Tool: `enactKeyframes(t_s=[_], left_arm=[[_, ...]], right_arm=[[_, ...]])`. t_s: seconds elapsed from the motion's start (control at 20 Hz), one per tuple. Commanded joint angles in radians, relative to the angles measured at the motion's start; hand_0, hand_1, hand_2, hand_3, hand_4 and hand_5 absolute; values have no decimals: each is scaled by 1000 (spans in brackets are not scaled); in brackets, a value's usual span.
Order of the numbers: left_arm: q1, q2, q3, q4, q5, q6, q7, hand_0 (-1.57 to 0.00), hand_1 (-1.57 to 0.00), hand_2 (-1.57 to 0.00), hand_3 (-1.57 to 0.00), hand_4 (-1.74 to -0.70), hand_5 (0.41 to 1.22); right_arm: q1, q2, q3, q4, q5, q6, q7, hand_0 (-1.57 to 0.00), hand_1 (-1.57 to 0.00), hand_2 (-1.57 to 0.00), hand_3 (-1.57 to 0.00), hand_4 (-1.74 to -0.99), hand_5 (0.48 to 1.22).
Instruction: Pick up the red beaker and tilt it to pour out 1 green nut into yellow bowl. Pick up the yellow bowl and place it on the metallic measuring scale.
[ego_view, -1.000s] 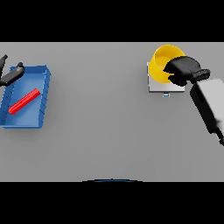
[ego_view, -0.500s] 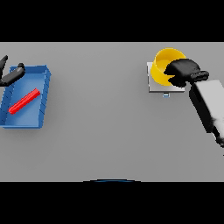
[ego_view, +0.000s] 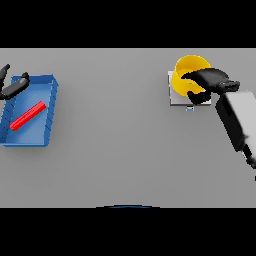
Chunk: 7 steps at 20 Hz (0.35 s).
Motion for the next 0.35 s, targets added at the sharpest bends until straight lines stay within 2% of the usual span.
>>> enactKeyframes(t_s=[0.0, 0.3], left_arm=[[-3, -1, 2, -2, 0, 5, 7, 1, 1, 1, 1, -834, 750], [-8, 0, 2, -13, 1, 7, 22, 1, 1, 1, 1, -833, 760]], right_arm=[[0, -7, 9, 0, 9, -2, -14, -247, -243, -192, -164, -1448, 824], [4, -15, 20, -2, 18, 29, 15, -64, -63, -50, -42, -1390, 779]])
